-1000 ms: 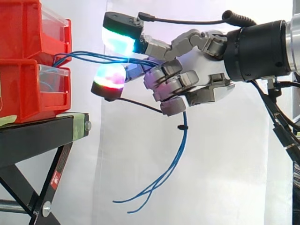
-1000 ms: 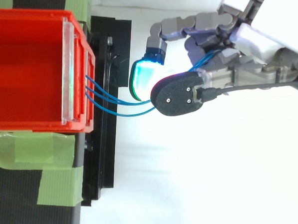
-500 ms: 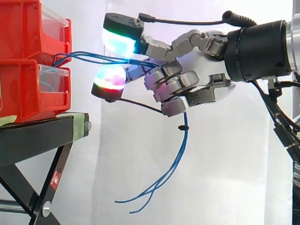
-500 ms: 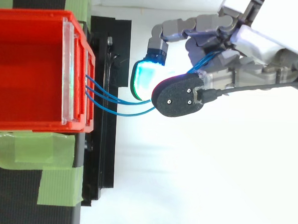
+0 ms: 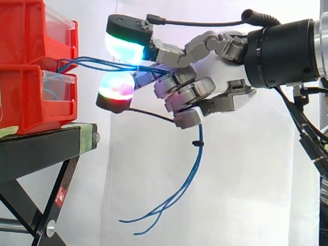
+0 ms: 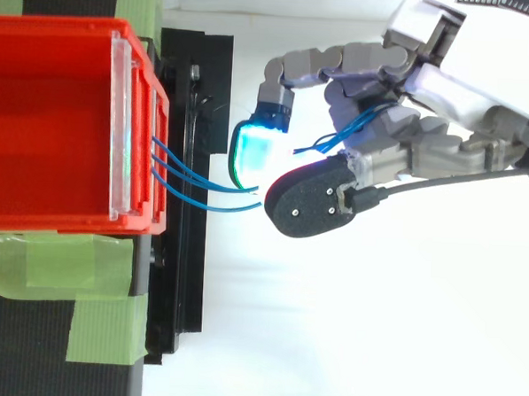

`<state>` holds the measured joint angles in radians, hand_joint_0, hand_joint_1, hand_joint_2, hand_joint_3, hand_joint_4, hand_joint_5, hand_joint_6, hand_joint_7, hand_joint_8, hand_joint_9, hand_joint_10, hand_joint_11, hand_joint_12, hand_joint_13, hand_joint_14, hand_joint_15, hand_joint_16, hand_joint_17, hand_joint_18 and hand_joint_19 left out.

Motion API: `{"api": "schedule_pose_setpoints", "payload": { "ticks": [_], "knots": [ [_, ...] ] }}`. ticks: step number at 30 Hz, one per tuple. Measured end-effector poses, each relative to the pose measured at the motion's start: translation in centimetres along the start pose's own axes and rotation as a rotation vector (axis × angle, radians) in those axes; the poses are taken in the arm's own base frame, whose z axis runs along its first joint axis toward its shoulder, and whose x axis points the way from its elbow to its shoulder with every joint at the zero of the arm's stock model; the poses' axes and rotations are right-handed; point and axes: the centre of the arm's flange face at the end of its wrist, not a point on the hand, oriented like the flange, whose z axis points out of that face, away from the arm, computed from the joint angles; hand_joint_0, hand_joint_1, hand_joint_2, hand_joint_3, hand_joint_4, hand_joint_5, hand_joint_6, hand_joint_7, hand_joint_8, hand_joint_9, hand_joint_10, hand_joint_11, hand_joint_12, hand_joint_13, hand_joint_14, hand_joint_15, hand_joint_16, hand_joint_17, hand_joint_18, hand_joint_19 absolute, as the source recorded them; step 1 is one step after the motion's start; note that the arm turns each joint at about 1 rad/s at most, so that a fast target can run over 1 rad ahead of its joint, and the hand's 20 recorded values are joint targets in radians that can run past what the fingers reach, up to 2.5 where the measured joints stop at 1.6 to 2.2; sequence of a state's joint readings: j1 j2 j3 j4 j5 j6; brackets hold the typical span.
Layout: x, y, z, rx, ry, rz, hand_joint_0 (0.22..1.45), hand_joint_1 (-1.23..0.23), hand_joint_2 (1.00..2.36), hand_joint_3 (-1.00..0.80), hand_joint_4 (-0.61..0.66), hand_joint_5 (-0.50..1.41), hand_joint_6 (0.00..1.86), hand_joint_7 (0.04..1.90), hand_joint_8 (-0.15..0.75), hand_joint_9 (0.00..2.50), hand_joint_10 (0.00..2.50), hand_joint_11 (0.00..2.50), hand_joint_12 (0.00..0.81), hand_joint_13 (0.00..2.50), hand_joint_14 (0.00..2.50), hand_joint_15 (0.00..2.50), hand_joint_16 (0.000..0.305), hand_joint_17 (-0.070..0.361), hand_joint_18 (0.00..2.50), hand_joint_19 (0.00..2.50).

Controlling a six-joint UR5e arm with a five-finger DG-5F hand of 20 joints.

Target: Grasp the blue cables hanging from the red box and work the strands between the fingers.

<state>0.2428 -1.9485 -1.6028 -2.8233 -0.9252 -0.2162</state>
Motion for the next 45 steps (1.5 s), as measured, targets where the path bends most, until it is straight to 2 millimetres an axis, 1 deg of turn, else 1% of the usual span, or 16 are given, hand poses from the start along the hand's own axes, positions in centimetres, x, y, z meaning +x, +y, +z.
{"api": "schedule_pose_setpoints", "payload": {
  "ticks": [2, 3, 10, 11, 15, 19, 20, 24, 26, 29, 31, 35, 37, 40, 43, 45],
  "knots": [
    [0.1, 0.0, 0.0, -0.001, 0.005, 0.001, 0.8, -0.69, 1.0, -0.97, 0.21, 0.38, 0.26, 1.24, 0.331, 0.85, 2.5, 1.87, 0.433, 1.14, 2.5, 1.31, 0.053, 0.119, 1.41, 1.27],
    [0.1, 0.1, 0.0, -0.002, 0.007, 0.001, 0.8, -0.69, 1.0, -0.97, 0.2, 0.38, 0.27, 1.24, 0.334, 0.85, 2.5, 1.91, 0.433, 1.14, 2.5, 1.31, 0.053, 0.12, 1.41, 1.28],
    [0.2, 0.4, 0.1, -0.009, 0.013, 0.006, 0.81, -0.68, 1.0, -0.95, 0.2, 0.39, 0.28, 1.23, 0.336, 0.85, 2.5, 1.89, 0.433, 1.15, 2.5, 1.32, 0.052, 0.118, 1.41, 1.29],
    [0.2, 0.5, 0.1, -0.01, 0.013, 0.007, 0.81, -0.68, 1.0, -0.95, 0.2, 0.39, 0.28, 1.23, 0.333, 0.86, 2.5, 1.87, 0.429, 1.14, 2.5, 1.36, 0.053, 0.118, 1.41, 1.28],
    [0.2, 1.0, 0.3, -0.017, 0.01, 0.012, 0.82, -0.68, 1.0, -0.95, 0.2, 0.4, 0.28, 1.23, 0.335, 0.86, 2.5, 1.88, 0.433, 1.15, 2.5, 1.33, 0.051, 0.116, 1.41, 1.3],
    [0.0, 1.4, 0.5, -0.023, 0.006, 0.018, 0.83, -0.68, 1.0, -0.92, 0.19, 0.4, 0.28, 1.24, 0.333, 0.87, 2.5, 1.87, 0.426, 1.14, 2.5, 1.34, 0.052, 0.117, 1.41, 1.31],
    [0.0, 1.5, 0.6, -0.024, 0.006, 0.018, 0.83, -0.68, 1.0, -0.91, 0.19, 0.4, 0.28, 1.24, 0.335, 0.87, 2.5, 1.91, 0.425, 1.14, 2.5, 1.34, 0.052, 0.116, 1.41, 1.31],
    [0.0, 1.7, 0.6, -0.027, 0.005, 0.021, 0.84, -0.69, 1.01, -0.89, 0.19, 0.39, 0.3, 1.25, 0.332, 0.86, 2.5, 1.92, 0.434, 1.14, 2.5, 1.36, 0.053, 0.119, 1.41, 1.31],
    [0.0, 1.8, 0.7, -0.029, 0.004, 0.023, 0.85, -0.7, 1.01, -0.85, 0.19, 0.38, 0.32, 1.24, 0.33, 0.85, 2.5, 1.92, 0.432, 1.13, 2.5, 1.37, 0.051, 0.116, 1.41, 1.34],
    [0.0, 1.9, 0.7, -0.03, 0.004, 0.023, 0.86, -0.71, 1.01, -0.84, 0.2, 0.36, 0.36, 1.22, 0.335, 0.85, 2.5, 1.93, 0.428, 1.12, 2.5, 1.35, 0.052, 0.117, 1.41, 1.34],
    [0.0, 1.9, 0.7, -0.03, 0.004, 0.022, 0.86, -0.71, 1.01, -0.84, 0.21, 0.34, 0.4, 1.19, 0.332, 0.82, 2.5, 1.93, 0.438, 1.12, 2.5, 1.39, 0.052, 0.117, 1.4, 1.33],
    [0.0, 1.9, 0.7, -0.029, 0.003, 0.02, 0.83, -0.72, 1.0, -0.91, 0.21, 0.32, 0.43, 1.17, 0.34, 0.81, 2.5, 1.93, 0.436, 1.11, 2.5, 1.38, 0.053, 0.119, 1.38, 1.34],
    [0.0, 1.9, 0.7, -0.027, 0.004, 0.018, 0.81, -0.72, 1.0, -0.95, 0.21, 0.31, 0.44, 1.16, 0.341, 0.8, 2.5, 1.92, 0.435, 1.11, 2.5, 1.36, 0.053, 0.12, 1.39, 1.29],
    [0.0, 1.8, 0.7, -0.023, 0.006, 0.015, 0.8, -0.72, 1.0, -0.98, 0.22, 0.29, 0.46, 1.15, 0.341, 0.79, 2.5, 1.9, 0.439, 1.11, 2.5, 1.33, 0.054, 0.122, 1.38, 1.29],
    [0.0, 1.8, 0.6, -0.022, 0.013, 0.012, 0.83, -0.73, 1.0, -0.93, 0.21, 0.29, 0.47, 1.15, 0.333, 0.79, 2.5, 1.85, 0.427, 1.1, 2.5, 1.33, 0.052, 0.117, 1.38, 1.31],
    [0.1, 1.8, 0.6, -0.022, 0.016, 0.011, 0.85, -0.73, 1.01, -0.89, 0.21, 0.28, 0.54, 1.12, 0.325, 0.79, 2.5, 1.87, 0.428, 1.1, 2.5, 1.35, 0.051, 0.115, 1.38, 1.33]
  ]
}}
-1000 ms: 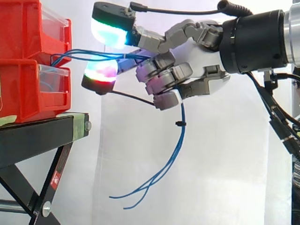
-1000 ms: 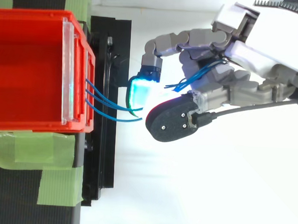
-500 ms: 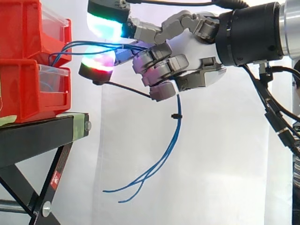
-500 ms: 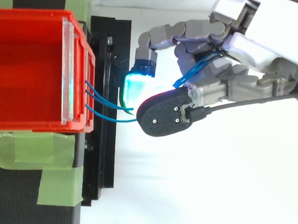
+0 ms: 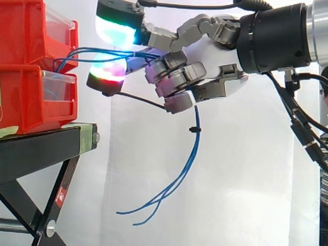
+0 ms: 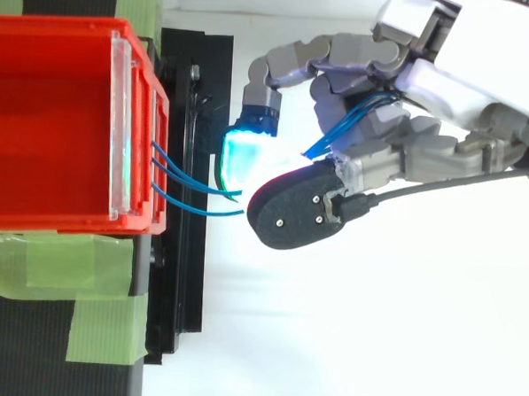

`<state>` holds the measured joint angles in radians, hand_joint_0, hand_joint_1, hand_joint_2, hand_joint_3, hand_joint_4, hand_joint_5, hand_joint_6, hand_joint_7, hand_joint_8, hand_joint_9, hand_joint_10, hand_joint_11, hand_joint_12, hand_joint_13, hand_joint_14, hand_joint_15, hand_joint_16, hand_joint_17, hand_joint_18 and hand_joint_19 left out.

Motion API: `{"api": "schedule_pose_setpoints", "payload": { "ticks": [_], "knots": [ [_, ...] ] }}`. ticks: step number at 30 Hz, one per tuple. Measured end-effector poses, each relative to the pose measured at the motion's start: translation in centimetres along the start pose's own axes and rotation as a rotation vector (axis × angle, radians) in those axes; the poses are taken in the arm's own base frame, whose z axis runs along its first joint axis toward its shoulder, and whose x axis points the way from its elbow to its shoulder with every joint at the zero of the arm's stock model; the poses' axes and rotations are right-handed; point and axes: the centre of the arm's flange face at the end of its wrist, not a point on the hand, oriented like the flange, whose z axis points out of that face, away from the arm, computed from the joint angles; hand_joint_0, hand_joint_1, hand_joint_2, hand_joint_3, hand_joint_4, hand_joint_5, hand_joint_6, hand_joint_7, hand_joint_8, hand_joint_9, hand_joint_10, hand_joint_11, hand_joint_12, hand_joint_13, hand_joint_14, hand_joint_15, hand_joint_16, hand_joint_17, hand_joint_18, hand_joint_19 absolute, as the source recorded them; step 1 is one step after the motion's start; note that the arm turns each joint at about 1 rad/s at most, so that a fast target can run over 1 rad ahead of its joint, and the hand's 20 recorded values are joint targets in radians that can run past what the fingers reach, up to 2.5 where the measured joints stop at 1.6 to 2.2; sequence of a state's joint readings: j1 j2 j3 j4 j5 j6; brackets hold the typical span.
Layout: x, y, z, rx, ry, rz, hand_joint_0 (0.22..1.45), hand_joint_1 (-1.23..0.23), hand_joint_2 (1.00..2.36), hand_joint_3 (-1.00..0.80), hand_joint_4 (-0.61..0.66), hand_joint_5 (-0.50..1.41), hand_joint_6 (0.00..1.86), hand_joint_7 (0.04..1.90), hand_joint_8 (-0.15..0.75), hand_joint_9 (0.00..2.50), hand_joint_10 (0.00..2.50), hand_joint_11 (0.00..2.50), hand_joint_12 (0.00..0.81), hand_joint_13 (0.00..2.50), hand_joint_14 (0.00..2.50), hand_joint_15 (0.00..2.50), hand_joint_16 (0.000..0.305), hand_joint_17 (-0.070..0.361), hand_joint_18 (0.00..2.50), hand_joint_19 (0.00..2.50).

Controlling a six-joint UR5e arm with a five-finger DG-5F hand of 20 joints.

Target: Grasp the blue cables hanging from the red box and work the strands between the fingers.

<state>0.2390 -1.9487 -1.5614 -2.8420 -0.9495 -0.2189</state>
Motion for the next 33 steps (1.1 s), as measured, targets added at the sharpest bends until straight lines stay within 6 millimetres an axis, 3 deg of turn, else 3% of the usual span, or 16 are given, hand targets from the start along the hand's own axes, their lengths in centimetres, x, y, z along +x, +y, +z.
{"api": "schedule_pose_setpoints", "payload": {
  "ticks": [15, 23, 33],
  "knots": [
    [0.02, 0.01, -0.01, 0.0, 0.003, -0.001, 0.88, -0.71, 1.01, -0.72, 0.18, 0.25, 0.69, 1.06, 0.333, 0.77, 2.5, 1.91, 0.433, 1.1, 2.5, 1.37, 0.051, 0.115, 1.38, 1.36],
    [-0.01, 0.0, 0.0, 0.0, 0.003, 0.0, 0.91, -0.73, 1.02, -0.54, 0.14, 0.18, 0.9, 0.97, 0.336, 0.76, 2.5, 1.86, 0.425, 1.08, 2.5, 1.36, 0.052, 0.117, 1.38, 1.34],
    [-0.02, 0.0, -0.01, 0.0, 0.0, 0.004, 0.94, -0.75, 1.02, -0.25, 0.14, 0.17, 0.99, 0.9, 0.35, 0.76, 2.5, 1.81, 0.433, 1.11, 2.5, 1.32, 0.057, 0.128, 1.4, 1.2]
  ]
}}
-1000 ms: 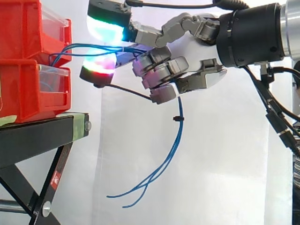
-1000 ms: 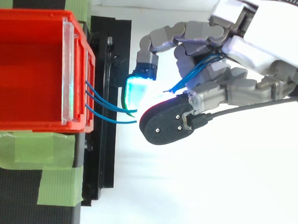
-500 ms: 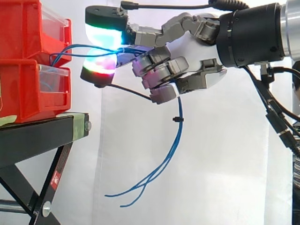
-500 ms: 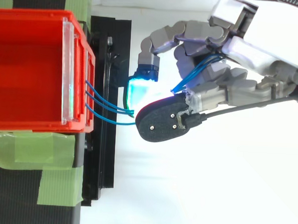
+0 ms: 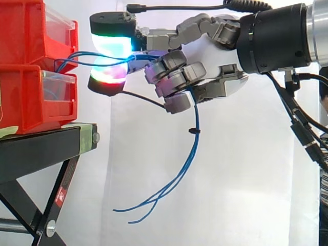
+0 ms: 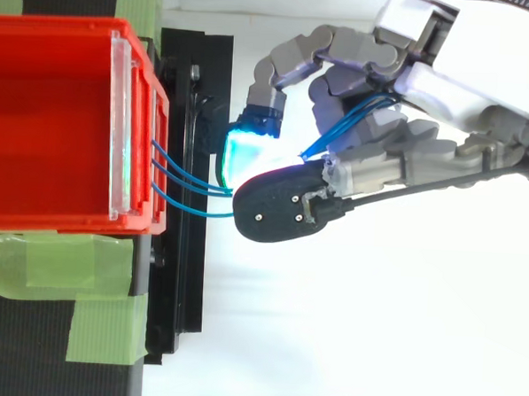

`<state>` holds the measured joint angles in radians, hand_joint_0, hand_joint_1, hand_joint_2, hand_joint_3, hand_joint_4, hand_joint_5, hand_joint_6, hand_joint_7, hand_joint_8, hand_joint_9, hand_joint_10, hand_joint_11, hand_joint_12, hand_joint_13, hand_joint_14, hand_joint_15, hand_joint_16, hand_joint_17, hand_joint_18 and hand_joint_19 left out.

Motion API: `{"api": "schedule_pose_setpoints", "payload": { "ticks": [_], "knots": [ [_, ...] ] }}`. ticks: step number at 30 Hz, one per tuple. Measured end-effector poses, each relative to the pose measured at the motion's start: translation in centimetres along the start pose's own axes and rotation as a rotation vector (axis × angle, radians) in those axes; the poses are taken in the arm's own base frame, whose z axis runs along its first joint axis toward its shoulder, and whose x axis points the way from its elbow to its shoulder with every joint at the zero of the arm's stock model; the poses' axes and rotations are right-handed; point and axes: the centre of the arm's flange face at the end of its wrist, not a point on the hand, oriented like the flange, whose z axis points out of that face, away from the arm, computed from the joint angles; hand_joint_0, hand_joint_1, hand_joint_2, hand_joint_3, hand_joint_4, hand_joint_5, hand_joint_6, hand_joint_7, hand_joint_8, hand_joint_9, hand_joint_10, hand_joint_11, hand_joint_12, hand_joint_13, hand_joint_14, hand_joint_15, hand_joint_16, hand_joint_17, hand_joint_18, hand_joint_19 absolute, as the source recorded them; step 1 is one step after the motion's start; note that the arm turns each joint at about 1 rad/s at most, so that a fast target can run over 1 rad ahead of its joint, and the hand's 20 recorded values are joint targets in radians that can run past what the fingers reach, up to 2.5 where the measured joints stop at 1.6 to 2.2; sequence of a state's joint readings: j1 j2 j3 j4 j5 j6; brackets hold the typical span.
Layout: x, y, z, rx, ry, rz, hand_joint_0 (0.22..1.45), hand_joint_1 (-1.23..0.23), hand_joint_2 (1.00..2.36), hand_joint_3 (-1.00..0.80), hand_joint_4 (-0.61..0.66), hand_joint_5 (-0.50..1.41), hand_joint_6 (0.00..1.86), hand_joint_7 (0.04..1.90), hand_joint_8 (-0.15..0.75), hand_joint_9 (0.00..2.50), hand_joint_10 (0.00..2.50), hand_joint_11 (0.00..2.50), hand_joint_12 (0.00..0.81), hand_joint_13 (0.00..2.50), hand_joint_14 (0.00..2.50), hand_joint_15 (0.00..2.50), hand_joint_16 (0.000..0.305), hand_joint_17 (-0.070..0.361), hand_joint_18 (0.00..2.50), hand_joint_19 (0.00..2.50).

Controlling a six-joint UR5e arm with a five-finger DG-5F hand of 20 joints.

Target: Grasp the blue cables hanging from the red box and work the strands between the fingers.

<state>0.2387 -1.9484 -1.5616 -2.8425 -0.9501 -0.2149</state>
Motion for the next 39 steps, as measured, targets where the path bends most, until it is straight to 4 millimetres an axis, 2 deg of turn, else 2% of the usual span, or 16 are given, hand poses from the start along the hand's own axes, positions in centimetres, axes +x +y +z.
{"api": "schedule_pose_setpoints", "payload": {
  "ticks": [6, 14, 16, 18, 22, 24, 25, 27, 28, 29, 31, 32, 33, 35, 39],
  "knots": [
    [-0.03, 0.0, 0.01, 0.0, -0.005, 0.005, 0.99, -0.75, 1.01, -0.15, 0.15, 0.14, 1.07, 0.86, 0.334, 0.74, 2.5, 1.76, 0.436, 1.12, 2.5, 1.31, 0.058, 0.13, 1.41, 1.15],
    [-0.03, 0.0, 0.0, 0.001, -0.003, 0.027, 0.99, -0.74, 1.01, -0.18, 0.15, 0.07, 1.14, 0.82, 0.332, 0.69, 2.5, 1.8, 0.434, 1.1, 2.5, 1.3, 0.056, 0.125, 1.39, 1.19],
    [-0.05, 0.0, 0.0, 0.001, -0.003, 0.029, 1.02, -0.74, 1.01, -0.09, 0.15, 0.06, 1.18, 0.81, 0.326, 0.66, 2.5, 1.77, 0.43, 1.09, 2.5, 1.31, 0.055, 0.123, 1.37, 1.18],
    [-0.06, 0.0, 0.01, 0.0, -0.005, 0.03, 1.06, -0.73, 1.01, 0.05, 0.16, 0.04, 1.23, 0.78, 0.326, 0.65, 2.5, 1.74, 0.424, 1.06, 2.5, 1.28, 0.056, 0.125, 1.31, 1.05],
    [-0.04, 0.01, 0.02, -0.001, -0.005, 0.03, 1.1, -0.72, 1.0, 0.16, 0.16, 0.03, 1.29, 0.75, 0.32, 0.64, 2.5, 1.65, 0.414, 1.05, 2.5, 1.26, 0.056, 0.126, 1.25, 0.9],
    [-0.05, 0.01, 0.03, -0.001, -0.006, 0.031, 1.04, -0.69, 1.09, 0.06, 0.18, 0.03, 1.3, 0.74, 0.341, 0.64, 2.5, 1.68, 0.427, 1.07, 2.5, 1.26, 0.058, 0.131, 1.29, 0.92],
    [-0.06, 0.0, 0.03, -0.001, -0.007, 0.032, 1.05, -0.7, 1.01, 0.06, 0.19, 0.03, 1.31, 0.74, 0.345, 0.63, 2.5, 1.67, 0.429, 1.07, 2.5, 1.27, 0.059, 0.134, 1.31, 0.93],
    [-0.08, 0.0, 0.04, -0.001, -0.008, 0.034, 1.03, -0.7, 1.0, 0.03, 0.19, 0.02, 1.31, 0.74, 0.346, 0.63, 2.5, 1.65, 0.428, 1.07, 2.5, 1.25, 0.059, 0.133, 1.33, 0.96],
    [-0.09, 0.0, 0.04, -0.001, -0.008, 0.034, 1.05, -0.68, 1.08, 0.11, 0.19, 0.02, 1.4, 0.74, 0.339, 0.62, 2.5, 1.62, 0.425, 1.05, 2.5, 1.23, 0.056, 0.126, 1.24, 0.86],
    [-0.09, -0.01, 0.04, -0.001, -0.008, 0.035, 1.04, -0.67, 1.21, 0.15, 0.18, 0.02, 1.47, 0.73, 0.334, 0.63, 2.5, 1.6, 0.406, 1.03, 2.5, 1.2, 0.055, 0.123, 1.17, 0.78],
    [-0.07, -0.03, 0.04, 0.0, -0.007, 0.034, 0.99, -0.64, 1.45, 0.05, 0.17, 0.03, 1.56, 0.72, 0.335, 0.63, 2.5, 1.62, 0.324, 1.02, 2.5, 1.26, 0.056, 0.126, 1.13, 0.71],
    [-0.07, -0.02, 0.04, 0.0, -0.006, 0.034, 0.98, -0.64, 1.48, 0.01, 0.18, 0.03, 1.57, 0.71, 0.335, 0.63, 2.5, 1.64, 0.35, 1.03, 2.5, 1.25, 0.056, 0.126, 1.12, 0.71],
    [-0.07, -0.01, 0.03, 0.0, -0.006, 0.033, 0.98, -0.65, 1.47, 0.0, 0.18, 0.02, 1.55, 0.72, 0.342, 0.63, 2.5, 1.67, 0.379, 1.04, 2.5, 1.23, 0.057, 0.127, 1.14, 0.72],
    [-0.05, -0.03, 0.04, 0.0, -0.004, 0.031, 1.03, -0.71, 1.0, 0.05, 0.22, 0.01, 1.45, 0.71, 0.351, 0.61, 2.5, 1.66, 0.411, 1.05, 2.5, 1.3, 0.059, 0.133, 1.3, 0.98],
    [-0.02, -0.02, 0.06, -0.002, -0.001, 0.027, 0.93, -0.72, 1.02, -0.21, 0.23, -0.02, 1.36, 0.71, 0.347, 0.58, 2.5, 1.7, 0.411, 1.02, 2.5, 1.3, 0.057, 0.128, 1.31, 1.07]
  ]
}}
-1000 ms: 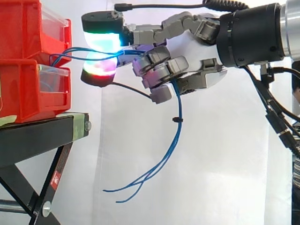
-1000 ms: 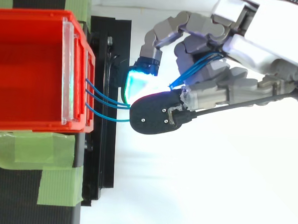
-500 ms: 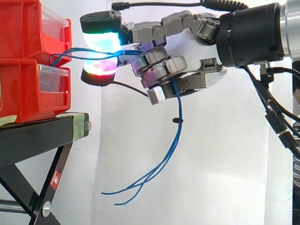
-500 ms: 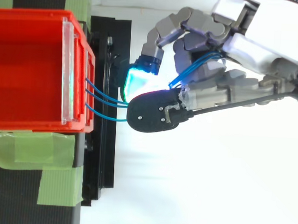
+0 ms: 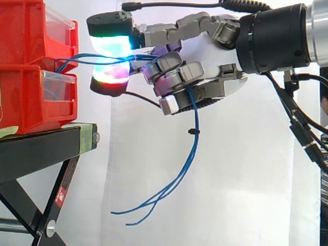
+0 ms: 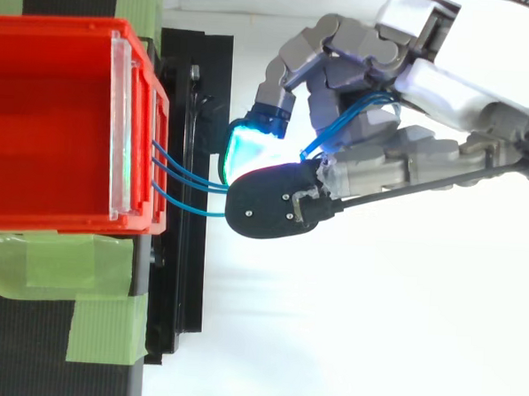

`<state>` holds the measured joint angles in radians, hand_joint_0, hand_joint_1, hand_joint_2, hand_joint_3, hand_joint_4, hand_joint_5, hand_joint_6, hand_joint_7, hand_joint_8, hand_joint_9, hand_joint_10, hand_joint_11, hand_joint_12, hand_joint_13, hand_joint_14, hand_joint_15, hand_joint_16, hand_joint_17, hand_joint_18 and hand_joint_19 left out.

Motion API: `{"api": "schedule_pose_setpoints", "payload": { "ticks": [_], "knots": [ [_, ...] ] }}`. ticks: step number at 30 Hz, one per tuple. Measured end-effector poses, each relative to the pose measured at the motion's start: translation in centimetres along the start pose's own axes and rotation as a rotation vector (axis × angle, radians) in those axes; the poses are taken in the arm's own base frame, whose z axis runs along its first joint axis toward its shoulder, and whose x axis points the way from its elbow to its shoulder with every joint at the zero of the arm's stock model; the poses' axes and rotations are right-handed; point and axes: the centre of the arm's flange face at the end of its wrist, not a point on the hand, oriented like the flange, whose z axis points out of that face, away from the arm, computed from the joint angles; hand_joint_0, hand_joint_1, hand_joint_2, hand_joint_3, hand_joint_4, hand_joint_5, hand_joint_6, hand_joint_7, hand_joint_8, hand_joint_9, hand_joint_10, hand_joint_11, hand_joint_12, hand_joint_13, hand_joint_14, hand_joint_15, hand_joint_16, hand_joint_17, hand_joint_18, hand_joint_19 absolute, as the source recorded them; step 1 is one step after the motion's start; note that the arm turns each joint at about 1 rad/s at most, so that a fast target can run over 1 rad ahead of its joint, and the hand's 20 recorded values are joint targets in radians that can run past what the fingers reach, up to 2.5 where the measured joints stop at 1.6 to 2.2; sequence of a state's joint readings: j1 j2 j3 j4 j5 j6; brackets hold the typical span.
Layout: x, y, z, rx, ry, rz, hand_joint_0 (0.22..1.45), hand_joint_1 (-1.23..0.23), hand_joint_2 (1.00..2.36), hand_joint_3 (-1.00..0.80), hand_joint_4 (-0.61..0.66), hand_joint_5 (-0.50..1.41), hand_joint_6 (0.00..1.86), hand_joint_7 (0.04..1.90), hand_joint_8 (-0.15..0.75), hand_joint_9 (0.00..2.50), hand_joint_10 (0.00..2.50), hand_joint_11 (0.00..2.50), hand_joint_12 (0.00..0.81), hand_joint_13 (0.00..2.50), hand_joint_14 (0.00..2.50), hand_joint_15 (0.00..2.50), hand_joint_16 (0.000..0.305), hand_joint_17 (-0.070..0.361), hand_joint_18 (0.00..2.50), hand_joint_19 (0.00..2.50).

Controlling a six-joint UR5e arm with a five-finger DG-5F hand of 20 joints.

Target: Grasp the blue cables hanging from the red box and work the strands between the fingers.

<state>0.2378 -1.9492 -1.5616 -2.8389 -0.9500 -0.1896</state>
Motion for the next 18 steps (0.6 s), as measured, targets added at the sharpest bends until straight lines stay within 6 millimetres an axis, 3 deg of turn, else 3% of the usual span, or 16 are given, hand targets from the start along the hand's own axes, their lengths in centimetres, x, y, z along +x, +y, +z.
{"api": "schedule_pose_setpoints", "payload": {
  "ticks": [2, 4, 5, 6, 7, 8, 9, 10, 12, 13, 14, 15, 16, 17, 18],
  "knots": [
    [0.01, 0.0, 0.01, 0.0, 0.0, -0.003, 0.94, -0.72, 1.01, -0.23, 0.19, -0.01, 1.36, 0.69, 0.338, 0.58, 2.5, 1.64, 0.408, 1.02, 2.5, 1.28, 0.056, 0.127, 1.31, 1.08],
    [0.02, -0.01, 0.01, -0.001, 0.001, -0.006, 1.07, -0.7, 1.0, -0.1, 0.17, 0.01, 1.41, 0.69, 0.323, 0.6, 2.5, 1.61, 0.4, 1.02, 2.5, 1.22, 0.057, 0.128, 1.26, 0.93],
    [0.02, -0.01, 0.01, -0.001, 0.001, -0.006, 1.07, -0.66, 1.13, 0.07, 0.17, 0.02, 1.47, 0.7, 0.328, 0.64, 2.5, 1.62, 0.394, 1.03, 2.5, 1.21, 0.054, 0.121, 1.19, 0.82],
    [0.02, -0.01, 0.01, -0.001, 0.001, -0.007, 1.07, -0.65, 1.15, 0.07, 0.17, 0.03, 1.48, 0.71, 0.328, 0.65, 2.5, 1.61, 0.391, 1.04, 2.5, 1.24, 0.053, 0.12, 1.17, 0.82],
    [0.02, -0.01, 0.02, -0.001, 0.001, -0.007, 1.07, -0.65, 1.15, 0.04, 0.17, 0.02, 1.48, 0.72, 0.335, 0.65, 2.5, 1.64, 0.391, 1.04, 2.5, 1.24, 0.053, 0.119, 1.17, 0.81],
    [0.02, -0.01, 0.02, -0.001, 0.001, -0.007, 1.07, -0.69, 1.0, 0.04, 0.23, 0.03, 1.47, 0.7, 0.345, 0.65, 2.5, 1.68, 0.407, 1.06, 2.5, 1.32, 0.057, 0.127, 1.28, 0.96],
    [0.02, -0.01, 0.02, -0.001, 0.001, -0.008, 0.98, -0.73, 1.0, -0.01, 0.29, 0.01, 1.43, 0.67, 0.359, 0.6, 2.5, 1.64, 0.42, 1.08, 2.5, 1.29, 0.063, 0.142, 1.36, 0.95],
    [0.03, -0.01, 0.02, -0.001, 0.001, -0.008, 0.84, -0.72, 1.01, -0.36, 0.25, -0.01, 1.45, 0.71, 0.368, 0.6, 2.5, 1.68, 0.425, 1.04, 2.5, 1.26, 0.064, 0.143, 1.32, 0.9],
    [0.03, -0.01, 0.02, -0.001, 0.001, -0.008, 0.86, -0.71, 1.01, -0.5, 0.18, 0.0, 1.47, 0.72, 0.338, 0.6, 2.5, 1.69, 0.413, 1.01, 2.5, 1.27, 0.055, 0.125, 1.28, 1.04],
    [0.03, -0.01, 0.02, -0.001, 0.001, -0.008, 0.92, -0.71, 1.01, -0.45, 0.09, 0.0, 1.5, 0.7, 0.338, 0.6, 2.5, 1.72, 0.431, 1.04, 2.5, 1.25, 0.061, 0.137, 1.31, 0.91],
    [0.02, -0.01, 0.02, -0.001, 0.001, -0.008, 0.88, -0.7, 1.34, -0.29, 0.11, 0.02, 1.52, 0.61, 0.36, 0.61, 2.5, 1.57, 0.432, 1.08, 2.5, 1.19, 0.068, 0.154, 1.36, 0.72],
    [0.02, 0.01, 0.01, -0.001, 0.001, -0.008, 0.87, -0.69, 1.53, -0.31, 0.1, 0.02, 1.52, 0.62, 0.345, 0.61, 2.5, 1.53, 0.424, 1.06, 2.5, 1.17, 0.064, 0.144, 1.29, 0.68],
    [0.01, 0.01, 0.01, -0.001, 0.001, -0.008, 0.91, -0.65, 1.48, -0.16, 0.13, 0.02, 1.52, 0.65, 0.345, 0.61, 2.5, 1.57, 0.412, 1.05, 2.5, 1.17, 0.061, 0.137, 1.26, 0.7],
    [0.01, 0.03, 0.01, -0.001, 0.001, -0.008, 1.07, -0.67, 1.09, -0.06, 0.22, 0.03, 1.49, 0.67, 0.333, 0.64, 2.5, 1.58, 0.407, 1.04, 2.5, 1.24, 0.055, 0.124, 1.21, 0.82],
    [0.01, 0.03, 0.01, -0.001, 0.001, -0.008, 1.01, -0.73, 1.0, -0.08, 0.3, 0.02, 1.43, 0.67, 0.346, 0.63, 2.5, 1.64, 0.416, 1.06, 2.5, 1.31, 0.06, 0.136, 1.34, 0.96]
  ]
}}
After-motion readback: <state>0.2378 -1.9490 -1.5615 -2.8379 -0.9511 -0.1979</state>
